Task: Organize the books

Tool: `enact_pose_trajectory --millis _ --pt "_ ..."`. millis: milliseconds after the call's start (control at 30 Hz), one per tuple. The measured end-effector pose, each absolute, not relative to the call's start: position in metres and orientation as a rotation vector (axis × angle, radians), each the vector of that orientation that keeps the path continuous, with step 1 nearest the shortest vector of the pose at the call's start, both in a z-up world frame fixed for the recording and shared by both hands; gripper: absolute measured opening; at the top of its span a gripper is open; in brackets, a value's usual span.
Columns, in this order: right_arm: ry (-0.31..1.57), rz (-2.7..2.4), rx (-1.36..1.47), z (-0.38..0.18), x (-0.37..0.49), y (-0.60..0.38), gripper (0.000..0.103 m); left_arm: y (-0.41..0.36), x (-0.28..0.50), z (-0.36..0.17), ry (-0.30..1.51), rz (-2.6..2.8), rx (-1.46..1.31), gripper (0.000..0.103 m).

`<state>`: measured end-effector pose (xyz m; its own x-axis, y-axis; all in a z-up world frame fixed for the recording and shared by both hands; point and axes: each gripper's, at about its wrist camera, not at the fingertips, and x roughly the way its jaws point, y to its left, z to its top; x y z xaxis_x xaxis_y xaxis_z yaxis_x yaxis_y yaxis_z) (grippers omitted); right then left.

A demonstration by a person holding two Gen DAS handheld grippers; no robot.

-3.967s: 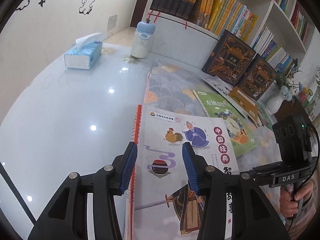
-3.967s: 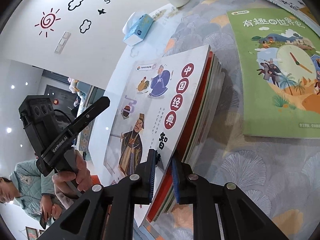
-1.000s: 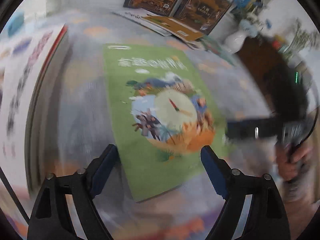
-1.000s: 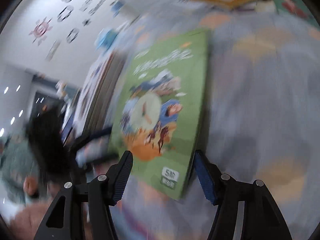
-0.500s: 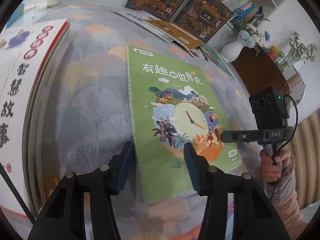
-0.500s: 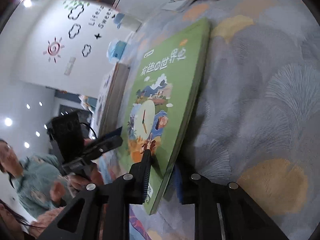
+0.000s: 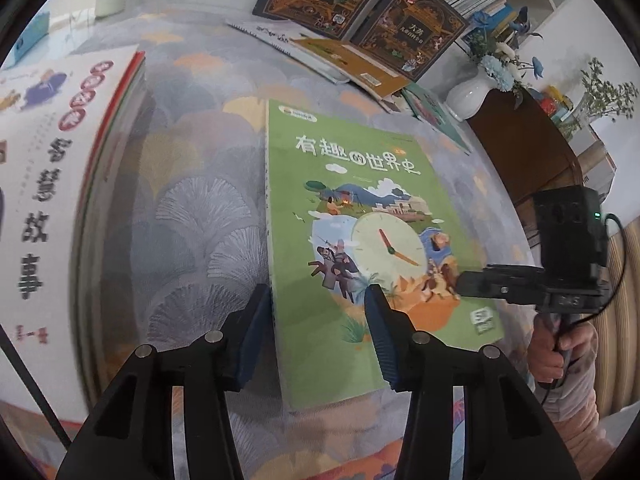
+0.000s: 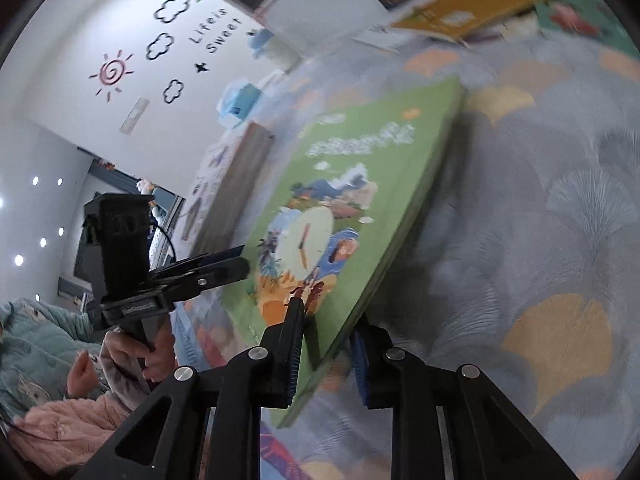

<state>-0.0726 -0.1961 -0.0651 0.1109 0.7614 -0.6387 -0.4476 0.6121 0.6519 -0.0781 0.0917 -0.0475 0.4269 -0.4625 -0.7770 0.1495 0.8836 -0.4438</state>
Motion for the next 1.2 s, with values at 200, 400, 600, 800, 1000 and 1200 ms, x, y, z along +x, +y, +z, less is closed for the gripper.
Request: enact_pose_trajectory --millis 200,400,600,800,1000,1200 --pt "1.036 0.91 0.256 -0.027 -0.095 -0.184 0.021 0.099 -0.085 -0.029 1.026 -0.411 -0.336 0.044" --pt "0.962 0.895 0.161 -0.005 -0.115 -0.17 0.022 0.108 -0.094 -0.017 0.993 -0.419 -0.357 0.044" --pt "0.886 0.906 0.101 0.025 -0.123 -0.145 0.022 0.131 -0.102 0.005 0.913 -0.379 -0.388 0.044" --pt "0.834 0.992 0.083 0.049 -0.113 -0.092 0.022 0.183 -0.114 0.037 0.81 -0.297 -0.398 0.046" --pt "0.828 1.102 0.06 0.053 -0.095 -0.015 0.022 0.246 -0.127 0.046 0.761 -0.14 -0.398 0.046" --pt "0.902 1.172 0.054 0.028 -0.077 0.051 0.022 0.295 -0.13 0.022 0.8 -0.038 -0.446 0.046"
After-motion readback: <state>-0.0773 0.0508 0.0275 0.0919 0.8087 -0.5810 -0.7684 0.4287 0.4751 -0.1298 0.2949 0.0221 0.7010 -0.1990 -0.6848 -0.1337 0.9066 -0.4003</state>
